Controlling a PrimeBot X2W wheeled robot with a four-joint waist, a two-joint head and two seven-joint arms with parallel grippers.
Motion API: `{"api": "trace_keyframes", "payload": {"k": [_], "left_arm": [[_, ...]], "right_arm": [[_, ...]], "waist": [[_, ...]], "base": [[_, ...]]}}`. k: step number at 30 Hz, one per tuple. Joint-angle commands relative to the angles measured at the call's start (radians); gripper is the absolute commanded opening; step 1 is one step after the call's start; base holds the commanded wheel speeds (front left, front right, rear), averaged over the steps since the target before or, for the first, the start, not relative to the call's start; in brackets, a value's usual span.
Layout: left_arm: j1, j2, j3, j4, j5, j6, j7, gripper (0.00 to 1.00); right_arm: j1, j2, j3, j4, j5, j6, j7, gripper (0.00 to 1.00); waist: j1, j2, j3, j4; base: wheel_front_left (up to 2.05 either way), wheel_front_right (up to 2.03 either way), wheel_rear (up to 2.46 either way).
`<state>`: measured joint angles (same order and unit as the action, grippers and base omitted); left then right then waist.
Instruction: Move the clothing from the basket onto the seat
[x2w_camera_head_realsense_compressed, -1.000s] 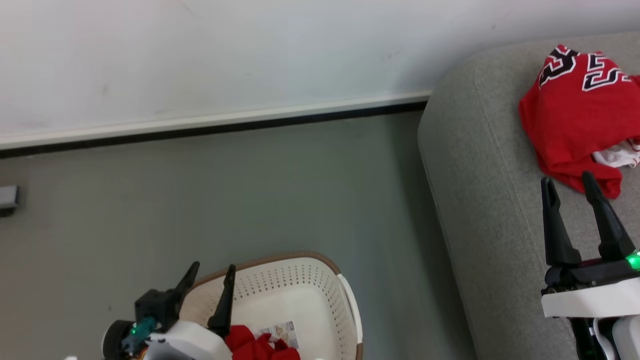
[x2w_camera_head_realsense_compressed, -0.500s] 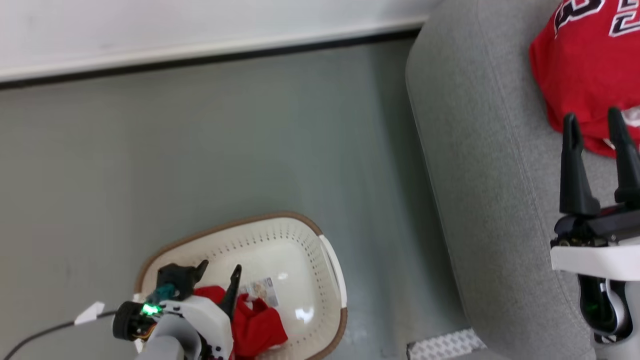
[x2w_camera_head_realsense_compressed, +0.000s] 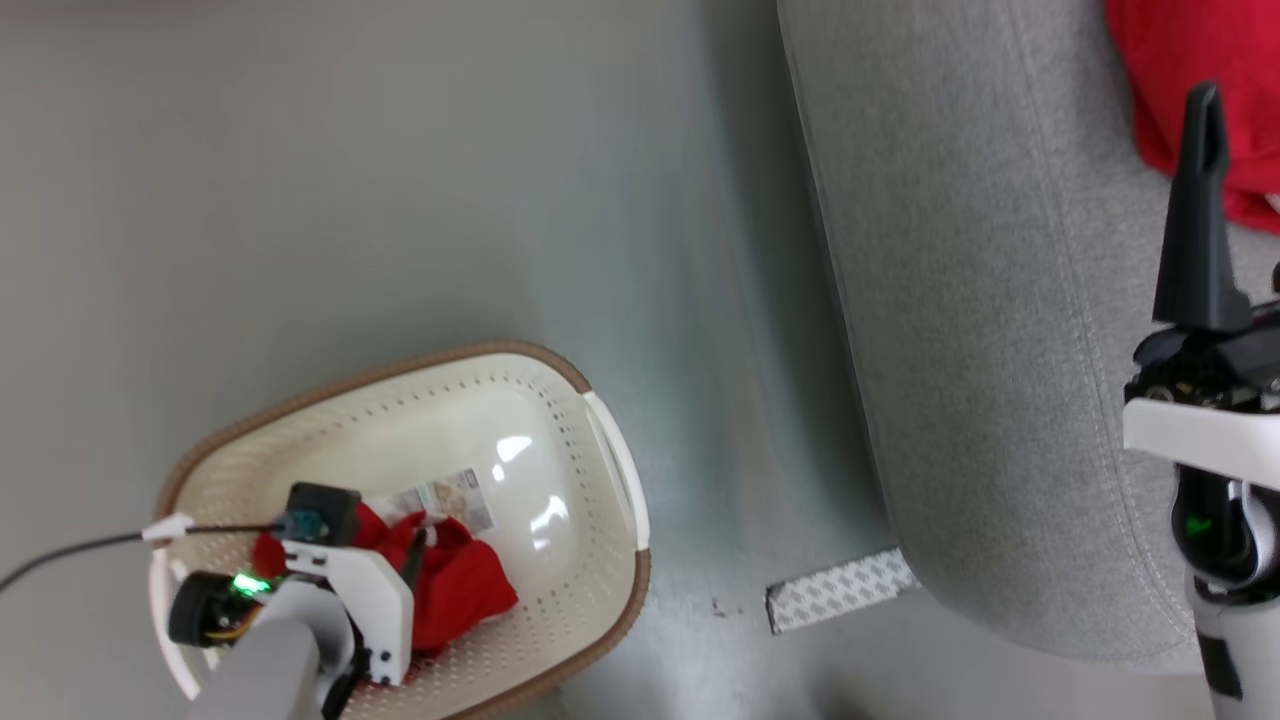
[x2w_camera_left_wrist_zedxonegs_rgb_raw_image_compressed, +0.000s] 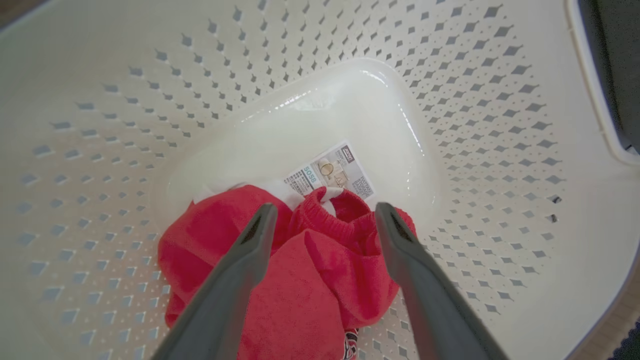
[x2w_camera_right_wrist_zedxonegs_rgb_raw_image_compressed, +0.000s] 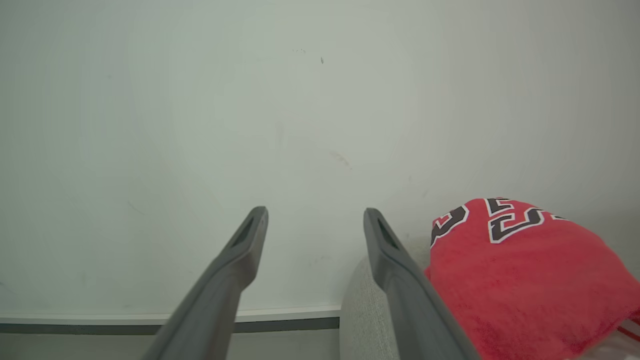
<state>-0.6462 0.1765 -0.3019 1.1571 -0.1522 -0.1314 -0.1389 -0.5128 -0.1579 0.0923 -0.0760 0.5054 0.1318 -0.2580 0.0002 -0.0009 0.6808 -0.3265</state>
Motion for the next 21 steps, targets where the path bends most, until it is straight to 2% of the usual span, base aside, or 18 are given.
{"api": "trace_keyframes", "payload": {"k": [1, 8, 21], "left_arm": [[-0.030, 0.017, -0.011, 0.021, 0.004, 0.001, 0.012, 1.00], [-0.107, 0.041, -0.034, 0.094, 0.013, 0.001, 0.104, 1.00], [-0.168, 0.101, -0.075, 0.127, 0.027, 0.011, 0.262, 1.00]], "right_arm": [[-0.032, -0.003, 0.001, -0.013, 0.006, -0.002, -0.007, 1.00], [-0.090, 0.006, -0.008, -0.053, 0.000, -0.002, -0.007, 1.00], [-0.143, 0.002, 0.001, -0.087, -0.018, -0.002, -0.007, 1.00]], "waist": [[-0.0002, -0.0001, 0.061, -0.029], [-0.0002, -0.0001, 0.155, -0.055], [-0.0002, -0.0001, 0.276, -0.100]], "base": [[0.00, 0.00, 0.00], [0.00, 0.00, 0.00], [0.00, 0.00, 0.00]]}}
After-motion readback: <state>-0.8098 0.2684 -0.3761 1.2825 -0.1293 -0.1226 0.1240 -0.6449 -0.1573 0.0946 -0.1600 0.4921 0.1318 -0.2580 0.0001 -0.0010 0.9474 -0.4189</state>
